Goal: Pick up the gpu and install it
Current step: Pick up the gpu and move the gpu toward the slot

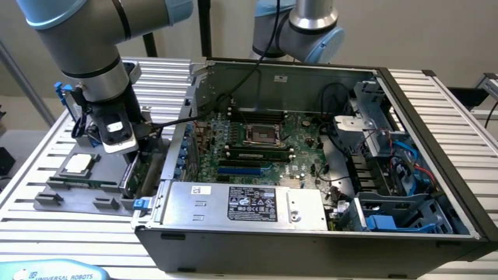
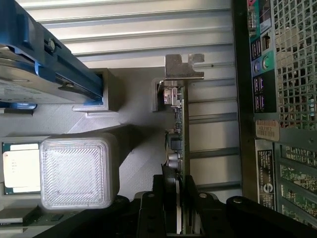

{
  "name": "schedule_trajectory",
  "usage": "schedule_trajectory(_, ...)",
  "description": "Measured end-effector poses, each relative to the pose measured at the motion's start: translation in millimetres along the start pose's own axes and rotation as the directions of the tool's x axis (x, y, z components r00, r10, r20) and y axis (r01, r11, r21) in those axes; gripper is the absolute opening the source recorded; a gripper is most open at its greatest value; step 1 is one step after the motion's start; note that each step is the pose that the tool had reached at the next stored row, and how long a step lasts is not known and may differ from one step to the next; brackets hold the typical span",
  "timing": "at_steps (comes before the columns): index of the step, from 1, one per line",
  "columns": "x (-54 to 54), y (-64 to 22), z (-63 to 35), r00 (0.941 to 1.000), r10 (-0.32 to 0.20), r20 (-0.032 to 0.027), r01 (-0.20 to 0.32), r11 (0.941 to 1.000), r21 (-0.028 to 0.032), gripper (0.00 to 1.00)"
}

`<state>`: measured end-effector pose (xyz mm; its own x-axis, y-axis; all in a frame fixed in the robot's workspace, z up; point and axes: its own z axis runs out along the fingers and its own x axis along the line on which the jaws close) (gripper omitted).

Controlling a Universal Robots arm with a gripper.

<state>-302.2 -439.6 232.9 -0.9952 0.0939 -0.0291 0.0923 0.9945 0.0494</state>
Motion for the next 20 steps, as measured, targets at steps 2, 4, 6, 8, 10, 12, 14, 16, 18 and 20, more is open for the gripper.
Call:
schedule_trajectory(2,0.0,0.0,0.0,1.0,0.0,0.0001,0.0,1.0,-0.0001,0.28)
schedule_trajectory(4,0.0,0.0,0.0,1.0,-0.002,0.0,0.002,1.0,-0.0001,0.27)
schedule_trajectory(6,0.1,0.0,0.0,0.9999,-0.012,-0.0006,0.012,0.9999,-0.0003,0.27)
schedule_trajectory(8,0.0,0.0,-0.1,0.9996,-0.03,-0.0015,0.03,0.9996,-0.0008,0.27)
schedule_trajectory(10,0.0,0.0,0.0,0.9986,-0.053,-0.0025,0.053,0.9986,-0.0016,0.27)
schedule_trajectory(12,0.0,0.0,0.0,0.9981,-0.061,-0.0029,0.061,0.9981,-0.0019,0.27)
schedule_trajectory(14,0.0,0.0,0.0,0.998,-0.063,-0.003,0.063,0.998,-0.002,0.27)
schedule_trajectory(16,0.0,0.0,-0.1,0.998,-0.063,-0.0029,0.063,0.998,-0.0021,0.27)
schedule_trajectory(18,0.0,0.1,-0.8,0.998,-0.064,-0.0026,0.064,0.998,-0.0025,0.27)
schedule_trajectory(20,-0.1,0.2,-2.2,0.998,-0.064,-0.0029,0.064,0.998,-0.0021,0.27)
